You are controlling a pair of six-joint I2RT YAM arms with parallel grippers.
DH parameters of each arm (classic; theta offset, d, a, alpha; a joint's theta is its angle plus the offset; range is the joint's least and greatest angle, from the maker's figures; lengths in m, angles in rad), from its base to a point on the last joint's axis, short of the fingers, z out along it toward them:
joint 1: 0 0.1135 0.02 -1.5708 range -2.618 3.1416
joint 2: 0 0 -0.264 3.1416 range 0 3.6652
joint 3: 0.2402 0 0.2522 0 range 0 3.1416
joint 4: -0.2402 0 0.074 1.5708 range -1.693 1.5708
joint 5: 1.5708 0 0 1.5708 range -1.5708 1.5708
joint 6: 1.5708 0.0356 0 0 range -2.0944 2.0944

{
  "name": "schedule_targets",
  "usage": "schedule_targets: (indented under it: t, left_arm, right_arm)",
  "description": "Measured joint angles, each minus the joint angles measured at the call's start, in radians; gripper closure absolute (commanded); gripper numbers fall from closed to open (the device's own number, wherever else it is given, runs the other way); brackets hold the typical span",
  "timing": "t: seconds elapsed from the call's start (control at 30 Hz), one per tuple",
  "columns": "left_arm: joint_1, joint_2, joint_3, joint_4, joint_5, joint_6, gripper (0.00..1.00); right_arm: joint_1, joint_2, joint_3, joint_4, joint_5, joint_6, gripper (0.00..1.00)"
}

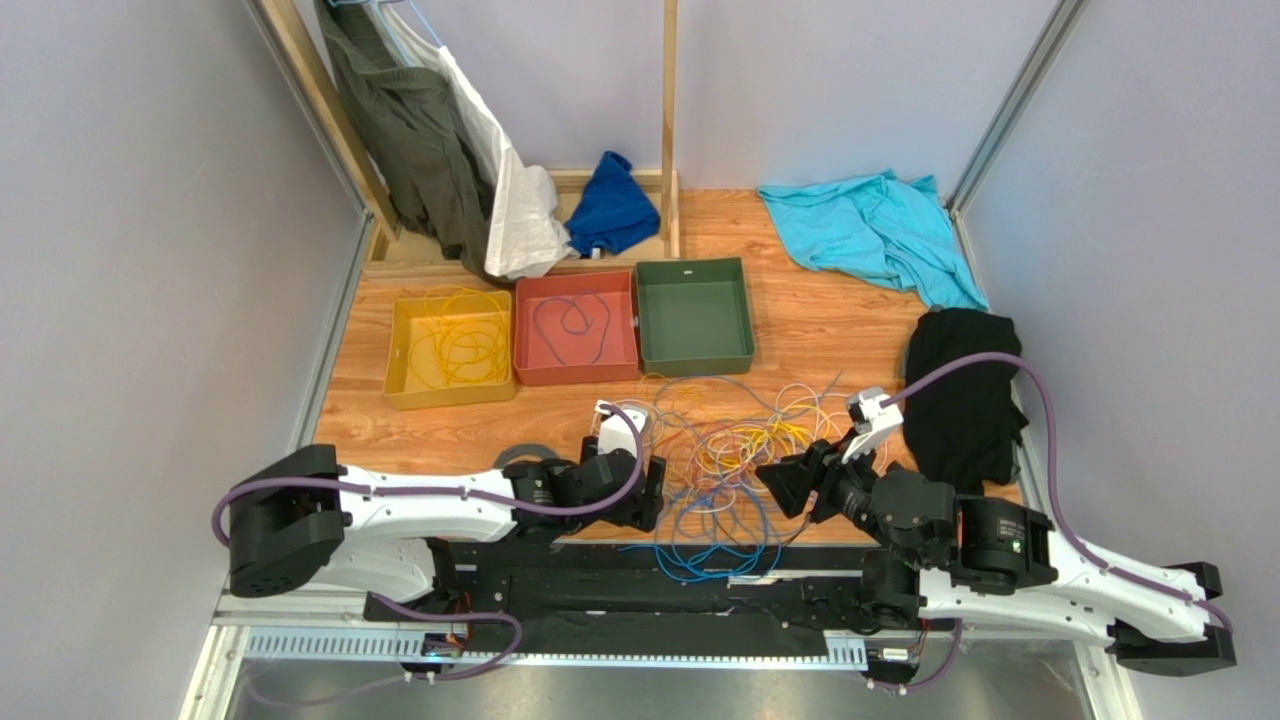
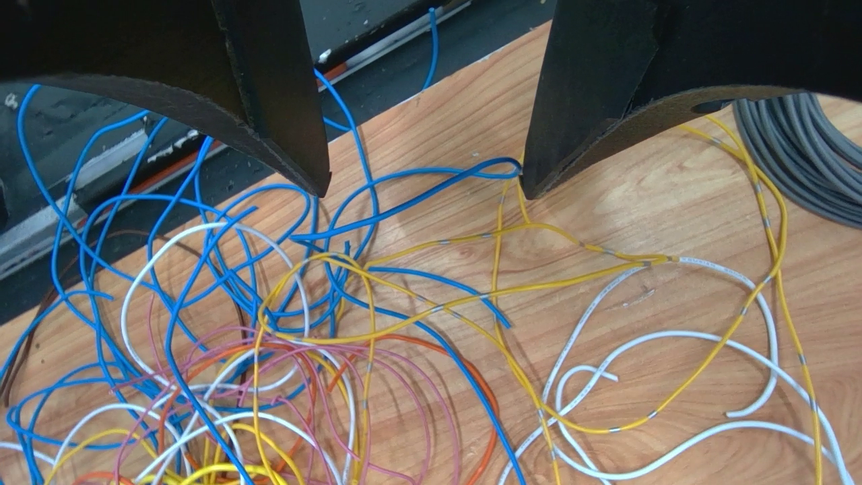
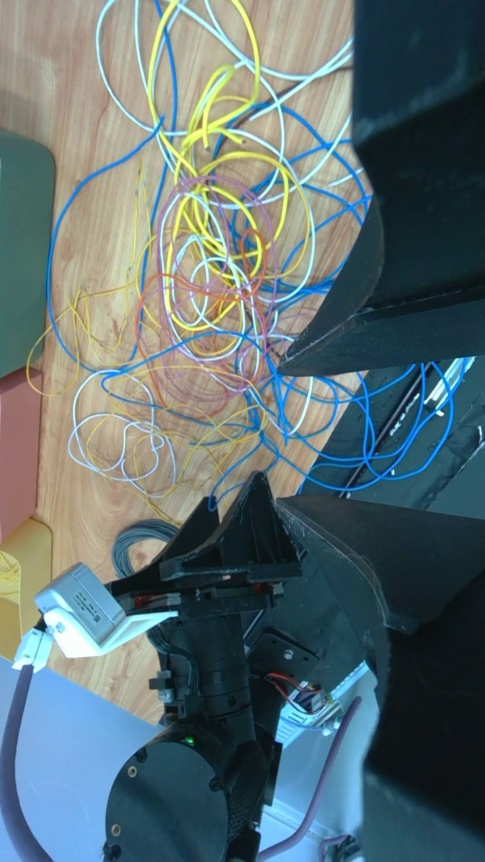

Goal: Untangle the cables

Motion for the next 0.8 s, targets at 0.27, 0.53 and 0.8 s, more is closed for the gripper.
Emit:
schedule_targets:
  t: [0.27,0.53,0.8]
  left_arm:
    - [-0.009,0.035,-0.004,0.069,-0.060,-0.064,0.68]
    - [-0.016,0.018,-0.004,0.074,-0.087,-0.060,1.00]
    - [-0.075,-0.320,0.075,-0.135,-0.170,0.008,1.00]
  right_arm:
    - [0.000,0.043,-0.023,0.009,-0.014,0.029,0.50]
    - [0.000,0.052,-0.026,0.009,-0.014,0.042,0.50]
    - [0.000,0.052,-0.026,0.012,-0.014,0.043,0.50]
